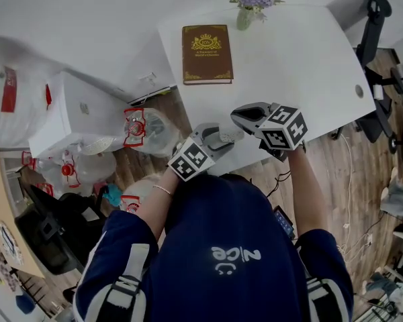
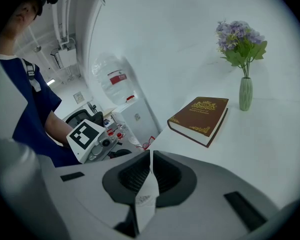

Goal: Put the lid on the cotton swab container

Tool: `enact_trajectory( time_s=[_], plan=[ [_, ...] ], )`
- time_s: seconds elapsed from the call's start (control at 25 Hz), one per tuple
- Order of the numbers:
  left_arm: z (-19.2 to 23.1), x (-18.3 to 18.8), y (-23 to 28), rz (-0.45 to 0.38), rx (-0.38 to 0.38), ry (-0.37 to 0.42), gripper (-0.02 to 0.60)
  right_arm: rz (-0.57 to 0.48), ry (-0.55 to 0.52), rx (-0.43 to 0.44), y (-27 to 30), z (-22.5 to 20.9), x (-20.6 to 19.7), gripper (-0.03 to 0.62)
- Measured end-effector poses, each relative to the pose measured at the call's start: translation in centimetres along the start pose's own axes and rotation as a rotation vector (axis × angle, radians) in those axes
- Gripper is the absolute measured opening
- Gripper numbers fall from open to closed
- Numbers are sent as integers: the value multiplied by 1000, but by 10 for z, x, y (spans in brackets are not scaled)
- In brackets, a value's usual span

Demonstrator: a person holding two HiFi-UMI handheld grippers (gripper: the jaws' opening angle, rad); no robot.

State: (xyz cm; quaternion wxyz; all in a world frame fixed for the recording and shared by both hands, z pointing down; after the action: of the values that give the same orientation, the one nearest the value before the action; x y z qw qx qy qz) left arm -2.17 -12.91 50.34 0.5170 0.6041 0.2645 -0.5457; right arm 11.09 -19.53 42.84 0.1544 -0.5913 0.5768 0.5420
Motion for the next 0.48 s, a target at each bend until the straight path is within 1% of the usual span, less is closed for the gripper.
enact_trajectory(
  time_s=[0.48],
  plan=[
    [-4,-1,2,4,20,20,250,-40,26,-2,-15,23,-19,54]
  ],
)
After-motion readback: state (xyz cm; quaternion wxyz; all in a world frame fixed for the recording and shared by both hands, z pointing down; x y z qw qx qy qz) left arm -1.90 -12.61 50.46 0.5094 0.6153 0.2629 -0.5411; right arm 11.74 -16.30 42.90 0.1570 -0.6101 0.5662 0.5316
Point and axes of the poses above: the fingertips, and each gripper's own axes: y forward along the fingers, z to its left, x out of its top, the point moved 9 cm from there along -y, backward along the fingers, and after that the axes turned 11 degrees about -z, right-handed, at the moved point
